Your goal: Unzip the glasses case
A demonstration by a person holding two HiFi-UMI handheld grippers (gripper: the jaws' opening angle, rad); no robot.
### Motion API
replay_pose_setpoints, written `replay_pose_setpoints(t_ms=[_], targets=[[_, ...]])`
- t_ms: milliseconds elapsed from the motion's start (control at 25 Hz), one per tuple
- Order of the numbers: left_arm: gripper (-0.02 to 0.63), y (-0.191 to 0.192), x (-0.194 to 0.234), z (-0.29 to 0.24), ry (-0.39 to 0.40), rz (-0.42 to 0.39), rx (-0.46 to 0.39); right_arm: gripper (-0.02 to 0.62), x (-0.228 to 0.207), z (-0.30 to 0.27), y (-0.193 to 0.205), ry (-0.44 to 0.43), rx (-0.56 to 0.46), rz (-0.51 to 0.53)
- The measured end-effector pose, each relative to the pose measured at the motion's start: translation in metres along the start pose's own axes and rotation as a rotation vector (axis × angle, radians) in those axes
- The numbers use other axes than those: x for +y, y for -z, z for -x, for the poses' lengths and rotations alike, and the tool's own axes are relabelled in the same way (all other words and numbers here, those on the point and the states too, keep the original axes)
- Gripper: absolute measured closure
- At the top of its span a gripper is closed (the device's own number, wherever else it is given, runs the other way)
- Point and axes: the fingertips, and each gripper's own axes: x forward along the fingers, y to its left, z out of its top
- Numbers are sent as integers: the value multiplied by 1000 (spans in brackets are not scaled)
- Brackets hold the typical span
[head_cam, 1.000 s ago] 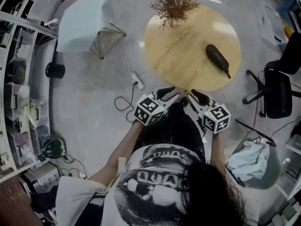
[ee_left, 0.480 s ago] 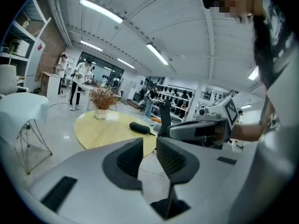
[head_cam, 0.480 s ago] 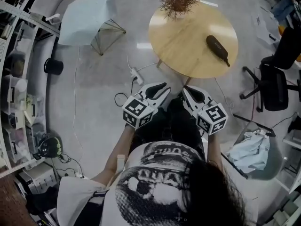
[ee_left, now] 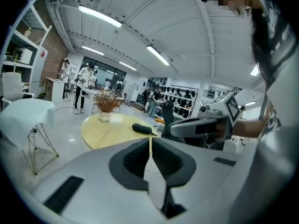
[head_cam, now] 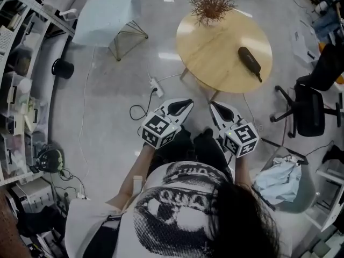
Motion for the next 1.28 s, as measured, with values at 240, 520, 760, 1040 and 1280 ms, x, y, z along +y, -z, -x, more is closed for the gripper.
replay_pose_setpoints(t_ms=[240,520,760,1040,1280], targets=[[588,-9,-12,-1,-38,-15,-9,601,-3,12,-4,-47,17,46],[590,-19,-50,-13,-75,-7,-38,601,-10,45,8,-100,59,105],[591,-18,-86,-32,-88,-9,-49,601,-22,74,15,-126,59,135],[590,-6,-122,-52,-111,-7,-50,601,-40,103,34,-153,64,150],[589,-4,-126,-57,-136,-2,-48,601,-45,108,36,-176,65,166]])
